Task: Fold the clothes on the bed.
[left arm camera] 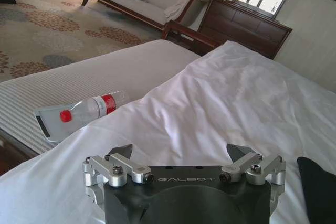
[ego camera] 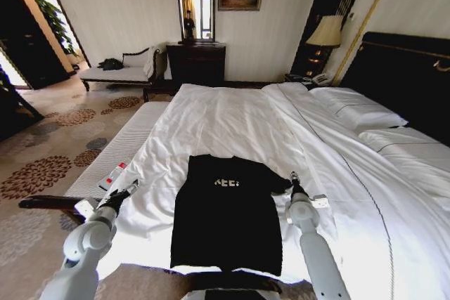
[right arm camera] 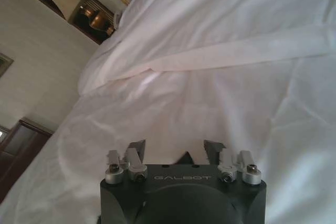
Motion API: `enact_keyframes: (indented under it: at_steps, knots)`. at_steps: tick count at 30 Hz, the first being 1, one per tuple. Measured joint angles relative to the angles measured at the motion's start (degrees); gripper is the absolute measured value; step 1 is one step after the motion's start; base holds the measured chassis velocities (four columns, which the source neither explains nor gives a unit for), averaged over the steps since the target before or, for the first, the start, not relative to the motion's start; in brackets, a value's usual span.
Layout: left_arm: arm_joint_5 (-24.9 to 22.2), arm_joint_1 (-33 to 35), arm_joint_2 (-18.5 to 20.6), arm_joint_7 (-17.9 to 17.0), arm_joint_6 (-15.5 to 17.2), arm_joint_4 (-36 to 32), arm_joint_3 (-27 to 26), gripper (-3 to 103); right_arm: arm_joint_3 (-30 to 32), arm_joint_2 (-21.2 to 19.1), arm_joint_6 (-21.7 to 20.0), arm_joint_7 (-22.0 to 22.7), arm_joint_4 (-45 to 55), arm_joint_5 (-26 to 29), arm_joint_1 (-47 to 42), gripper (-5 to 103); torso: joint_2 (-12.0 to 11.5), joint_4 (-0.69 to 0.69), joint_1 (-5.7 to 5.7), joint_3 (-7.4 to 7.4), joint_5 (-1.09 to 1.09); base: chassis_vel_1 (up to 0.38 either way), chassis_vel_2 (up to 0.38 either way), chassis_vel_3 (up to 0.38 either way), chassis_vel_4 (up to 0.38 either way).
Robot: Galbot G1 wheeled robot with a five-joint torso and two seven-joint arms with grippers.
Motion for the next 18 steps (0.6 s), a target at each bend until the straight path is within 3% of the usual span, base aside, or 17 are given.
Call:
enact_keyframes:
  at_steps: [1,3,6,8,10,11,15,17,18]
  knots:
    - [0.0,0.0,0.0,0.0,0.0,0.0,0.0,100,0.0,0.0,0.0,0.0,0.0,0.0,0.0,60,0.0,0.0,0.0,0.0,0.0,0.0,0.0,0.0,0.0]
    - [0.1,-0.2,-0.3,0.0,0.0,-0.1,0.5,100,-0.1,0.0,0.0,-0.1,-0.7,0.0,0.1,71,0.0,0.0,0.0,0.0,0.01,0.0,0.0,0.0,0.0]
    - [0.6,-0.2,-0.9,-0.1,0.0,-0.2,1.2,100,-0.2,0.2,0.0,-0.5,-0.8,0.0,-0.1,57,0.0,0.0,0.0,0.0,-0.01,0.0,0.0,0.0,0.0]
    - [0.8,-0.2,-1.0,-0.1,0.0,-0.3,1.3,100,-0.3,0.2,0.0,-0.6,-0.8,0.0,-0.2,57,0.0,0.0,0.0,0.0,0.0,0.0,0.0,0.0,0.0]
    - [0.9,-0.2,-1.1,-0.2,0.0,-0.3,1.3,100,-0.4,0.3,0.0,-0.6,-0.5,0.0,-0.4,45,0.0,0.0,0.0,0.0,-0.01,0.0,0.0,0.0,0.0]
    - [0.9,-0.2,-1.1,-0.2,0.0,-0.3,1.3,100,-0.4,0.3,0.0,-0.6,-0.5,0.0,-0.4,45,0.0,0.0,0.0,0.0,-0.01,0.0,0.0,0.0,0.0]
    - [1.1,0.0,-1.2,-0.2,0.1,-0.5,1.2,100,-0.7,0.4,0.0,-0.9,0.3,0.0,-0.8,24,0.0,0.0,0.0,0.0,0.0,0.0,0.0,0.0,0.0]
    - [1.1,0.1,-1.3,-0.3,0.1,-0.6,1.2,100,-0.8,0.4,0.0,-1.0,0.5,0.0,-0.9,24,0.0,0.0,0.0,0.0,0.0,0.0,0.0,0.0,0.0]
    - [1.2,0.2,-1.3,-0.3,0.1,-0.6,1.1,100,-0.9,0.4,0.0,-1.0,0.5,0.0,-0.9,19,0.0,0.0,0.0,0.0,0.0,0.0,0.0,0.0,0.0]
